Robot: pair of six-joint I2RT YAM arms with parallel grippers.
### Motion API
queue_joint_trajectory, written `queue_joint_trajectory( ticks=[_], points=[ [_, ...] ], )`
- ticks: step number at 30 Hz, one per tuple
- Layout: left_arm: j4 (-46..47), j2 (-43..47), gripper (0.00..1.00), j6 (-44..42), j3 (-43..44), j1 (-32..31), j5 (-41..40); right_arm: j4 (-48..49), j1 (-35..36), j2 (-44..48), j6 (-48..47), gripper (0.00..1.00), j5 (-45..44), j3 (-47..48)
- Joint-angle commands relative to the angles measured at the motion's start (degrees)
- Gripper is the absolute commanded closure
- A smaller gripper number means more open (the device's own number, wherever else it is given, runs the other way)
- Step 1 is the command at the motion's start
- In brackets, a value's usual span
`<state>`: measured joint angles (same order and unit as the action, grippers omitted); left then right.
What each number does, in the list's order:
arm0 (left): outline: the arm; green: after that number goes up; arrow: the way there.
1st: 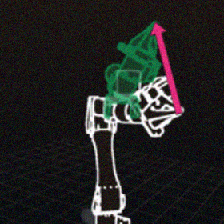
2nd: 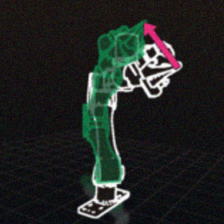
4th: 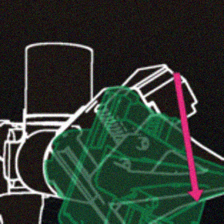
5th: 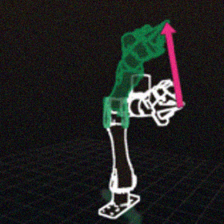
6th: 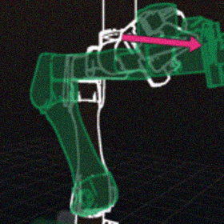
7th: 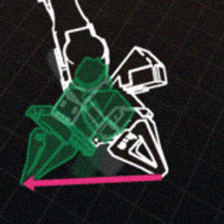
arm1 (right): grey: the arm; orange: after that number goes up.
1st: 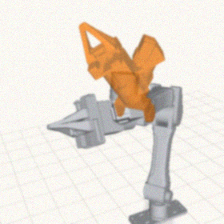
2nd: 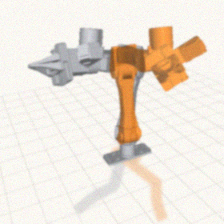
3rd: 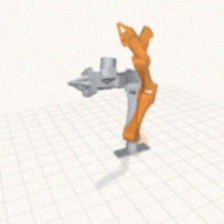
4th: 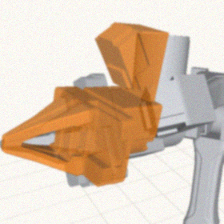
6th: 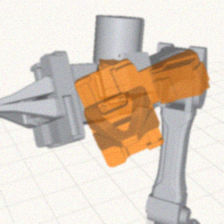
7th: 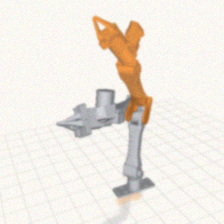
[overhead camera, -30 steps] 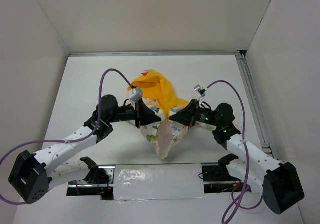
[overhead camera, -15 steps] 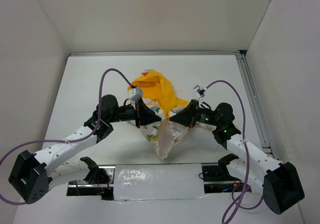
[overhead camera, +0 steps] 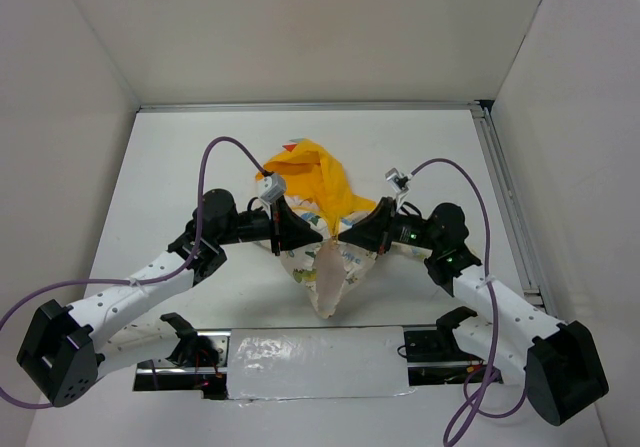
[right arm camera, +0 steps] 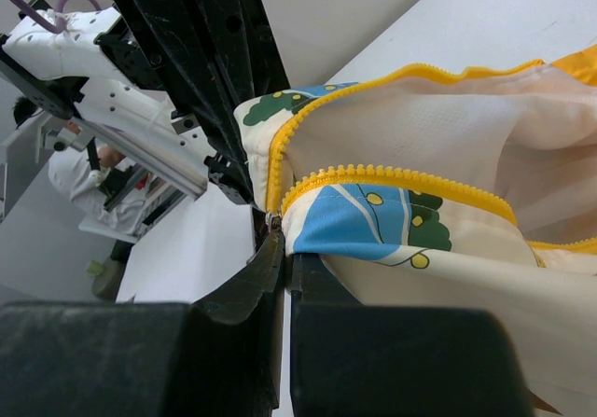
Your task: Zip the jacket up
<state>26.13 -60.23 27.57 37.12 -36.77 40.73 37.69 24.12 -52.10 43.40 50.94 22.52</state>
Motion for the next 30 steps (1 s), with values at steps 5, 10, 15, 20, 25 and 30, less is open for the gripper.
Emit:
queue_joint_trajectory(
  ticks=[5,10,15,20,25,30],
  points=[
    [4.3,-0.7,1.00,0.1,1.0,0.3,0.0,0.0,0.1,0.2,-1.7,1.00,1.4,3.1],
    [4.0,0.0,1.00,-0.1,0.5,0.3,-0.6,-1.2,0.1,0.3,-2.3,1.00,0.5,3.3],
    [3.5,1.2,1.00,-0.7,0.1,0.3,-0.4,-1.0,0.1,-0.5,-2.0,1.00,1.1,3.5],
    [3.0,0.9,1.00,-1.2,0.4,0.3,0.0,0.1,0.1,-0.2,-1.3,1.00,0.7,3.2],
    [3.0,0.5,1.00,-1.3,0.4,0.3,0.9,0.8,0.1,0.0,-0.8,1.00,0.9,3.7],
    [3.6,0.3,1.00,-0.9,-0.4,0.3,0.8,0.8,0.1,-0.4,-0.4,1.00,2.2,4.5]
  ],
)
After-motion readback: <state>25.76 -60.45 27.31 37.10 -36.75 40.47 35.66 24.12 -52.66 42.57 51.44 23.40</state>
